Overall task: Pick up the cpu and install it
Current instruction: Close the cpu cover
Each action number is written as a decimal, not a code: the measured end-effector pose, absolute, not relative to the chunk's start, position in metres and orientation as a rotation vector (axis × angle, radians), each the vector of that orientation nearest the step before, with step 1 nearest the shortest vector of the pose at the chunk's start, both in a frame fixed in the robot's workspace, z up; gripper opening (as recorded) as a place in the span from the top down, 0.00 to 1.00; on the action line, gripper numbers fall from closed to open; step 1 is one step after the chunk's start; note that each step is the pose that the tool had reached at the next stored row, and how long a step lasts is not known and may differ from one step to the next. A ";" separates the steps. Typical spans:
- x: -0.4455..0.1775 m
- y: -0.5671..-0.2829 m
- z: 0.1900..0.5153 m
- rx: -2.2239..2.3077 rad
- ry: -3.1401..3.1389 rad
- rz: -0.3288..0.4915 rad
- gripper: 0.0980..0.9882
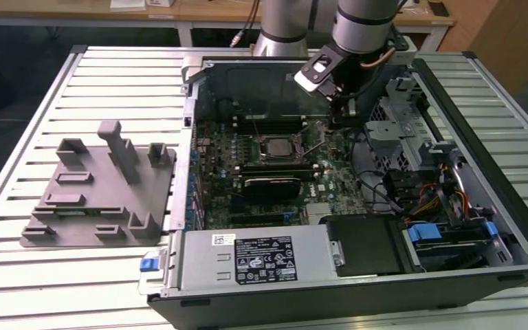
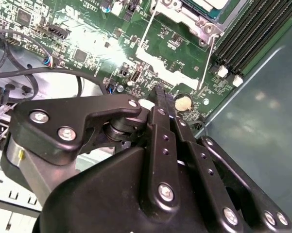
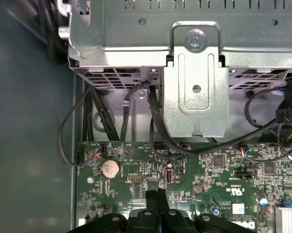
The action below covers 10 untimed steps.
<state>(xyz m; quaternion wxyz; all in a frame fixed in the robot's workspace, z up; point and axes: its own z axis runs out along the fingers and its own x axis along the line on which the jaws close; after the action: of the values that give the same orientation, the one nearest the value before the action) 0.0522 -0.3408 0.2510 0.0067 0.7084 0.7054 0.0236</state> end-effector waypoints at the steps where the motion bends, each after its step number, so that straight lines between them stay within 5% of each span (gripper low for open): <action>1: 0.052 -0.341 0.250 2.216 2.207 0.074 0.99; 10: 0.053 -0.341 0.239 2.217 2.208 0.071 0.99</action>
<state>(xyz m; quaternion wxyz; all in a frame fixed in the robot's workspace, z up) 0.0528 -0.3408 0.2391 0.0060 0.7084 0.7054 0.0228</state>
